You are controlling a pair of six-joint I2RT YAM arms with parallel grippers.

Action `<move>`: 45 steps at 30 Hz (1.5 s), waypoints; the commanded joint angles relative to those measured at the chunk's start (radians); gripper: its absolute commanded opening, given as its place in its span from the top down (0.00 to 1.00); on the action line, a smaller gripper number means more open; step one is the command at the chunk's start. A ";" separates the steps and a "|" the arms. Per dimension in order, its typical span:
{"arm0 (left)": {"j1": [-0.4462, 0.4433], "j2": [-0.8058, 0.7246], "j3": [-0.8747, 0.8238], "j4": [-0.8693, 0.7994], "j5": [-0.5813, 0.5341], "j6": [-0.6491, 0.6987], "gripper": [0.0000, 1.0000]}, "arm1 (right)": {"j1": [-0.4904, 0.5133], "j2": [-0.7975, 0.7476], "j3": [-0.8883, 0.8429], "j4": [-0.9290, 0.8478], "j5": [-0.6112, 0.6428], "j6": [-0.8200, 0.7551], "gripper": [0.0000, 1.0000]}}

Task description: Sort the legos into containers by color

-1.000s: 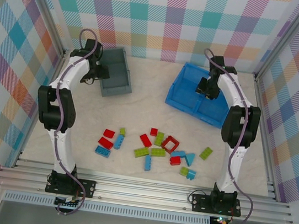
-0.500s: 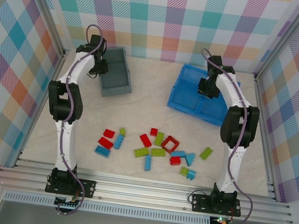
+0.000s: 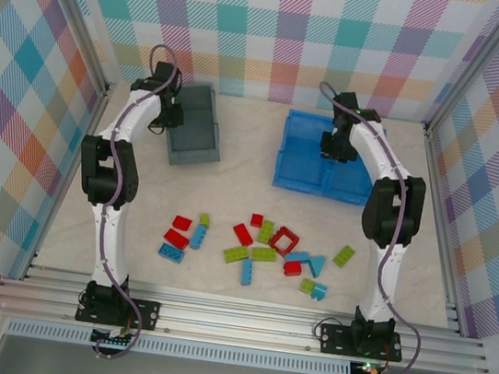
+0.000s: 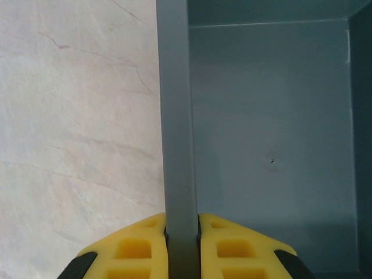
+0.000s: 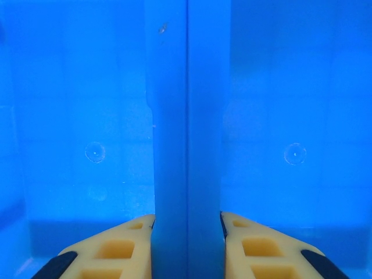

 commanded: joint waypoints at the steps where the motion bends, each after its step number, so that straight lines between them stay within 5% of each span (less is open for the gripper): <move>1: -0.060 -0.096 -0.064 -0.004 0.003 0.059 1.00 | 0.038 0.008 0.044 -0.004 -0.027 -0.038 0.89; 12: -0.183 -0.258 -0.321 0.080 0.047 0.032 1.00 | 0.093 0.023 0.060 -0.009 -0.074 -0.026 0.89; 32: -0.210 -0.257 -0.363 0.109 0.024 -0.028 1.00 | 0.157 0.117 0.187 -0.065 -0.143 0.070 0.87; 35: -0.210 -0.262 -0.369 0.102 0.010 -0.021 1.00 | 0.163 0.123 0.194 -0.067 -0.153 0.080 0.81; 40: -0.210 -0.278 -0.363 0.089 -0.002 -0.017 0.73 | 0.168 0.116 0.189 -0.067 -0.165 0.093 0.71; 45: -0.210 -0.310 -0.332 0.061 -0.005 -0.016 0.59 | 0.169 0.085 0.182 -0.068 -0.163 0.105 0.58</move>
